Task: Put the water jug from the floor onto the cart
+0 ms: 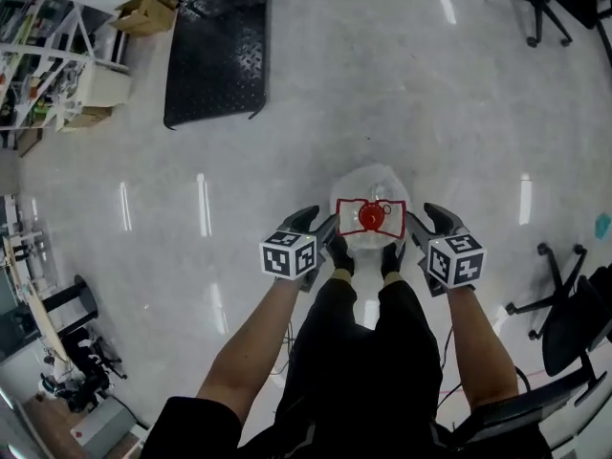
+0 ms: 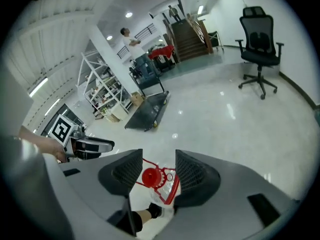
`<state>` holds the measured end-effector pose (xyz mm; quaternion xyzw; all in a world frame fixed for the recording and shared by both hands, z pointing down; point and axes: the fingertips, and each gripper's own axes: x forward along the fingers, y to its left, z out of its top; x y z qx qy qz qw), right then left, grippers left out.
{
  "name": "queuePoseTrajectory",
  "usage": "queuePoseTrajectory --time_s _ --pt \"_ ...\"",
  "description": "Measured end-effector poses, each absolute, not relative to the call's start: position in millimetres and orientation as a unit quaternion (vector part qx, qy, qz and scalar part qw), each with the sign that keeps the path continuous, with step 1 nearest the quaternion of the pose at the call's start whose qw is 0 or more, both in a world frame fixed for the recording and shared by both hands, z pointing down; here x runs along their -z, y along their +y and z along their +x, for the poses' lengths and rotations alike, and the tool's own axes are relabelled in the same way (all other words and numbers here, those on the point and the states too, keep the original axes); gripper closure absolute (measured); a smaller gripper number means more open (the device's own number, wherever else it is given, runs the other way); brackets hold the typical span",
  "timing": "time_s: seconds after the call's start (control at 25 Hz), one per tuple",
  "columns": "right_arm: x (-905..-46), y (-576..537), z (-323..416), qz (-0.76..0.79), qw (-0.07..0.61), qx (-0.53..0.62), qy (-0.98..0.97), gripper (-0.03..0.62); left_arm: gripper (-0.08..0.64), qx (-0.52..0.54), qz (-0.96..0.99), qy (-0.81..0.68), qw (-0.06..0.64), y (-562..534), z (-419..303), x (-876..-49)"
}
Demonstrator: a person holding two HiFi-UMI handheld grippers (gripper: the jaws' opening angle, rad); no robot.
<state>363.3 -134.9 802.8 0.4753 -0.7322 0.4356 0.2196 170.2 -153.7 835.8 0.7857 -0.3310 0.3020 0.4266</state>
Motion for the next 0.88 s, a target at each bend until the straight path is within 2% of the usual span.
queuePoseTrajectory --time_s 0.12,0.32,0.68,0.72,0.8,0.84,0.88 --pt "-871 -117 365 0.466 0.235 -0.479 -0.706 0.394 0.360 -0.340 0.762 -0.317 0.450 -141 176 -898" --pt "-941 -100 359 0.459 0.254 -0.511 -0.681 0.394 0.308 -0.361 0.729 -0.309 0.492 -123 168 -963" --pt "-975 -91 346 0.448 0.251 -0.532 -0.673 0.396 0.310 -0.354 0.727 -0.288 0.514 -98 183 -996" --pt "-976 -90 345 0.446 0.253 -0.535 -0.671 0.402 0.312 -0.353 0.726 -0.285 0.516 -98 186 -997" --pt "-976 -90 348 0.451 0.252 -0.539 -0.665 0.502 0.341 -0.348 0.722 -0.286 0.525 -99 192 -999" --pt "-976 -90 349 0.454 0.248 -0.543 -0.662 0.505 0.352 -0.345 0.719 -0.289 0.530 -100 192 -1000" --pt "-977 -90 349 0.455 0.243 -0.548 -0.659 0.506 0.394 -0.343 0.717 -0.293 0.532 -102 192 -1000"
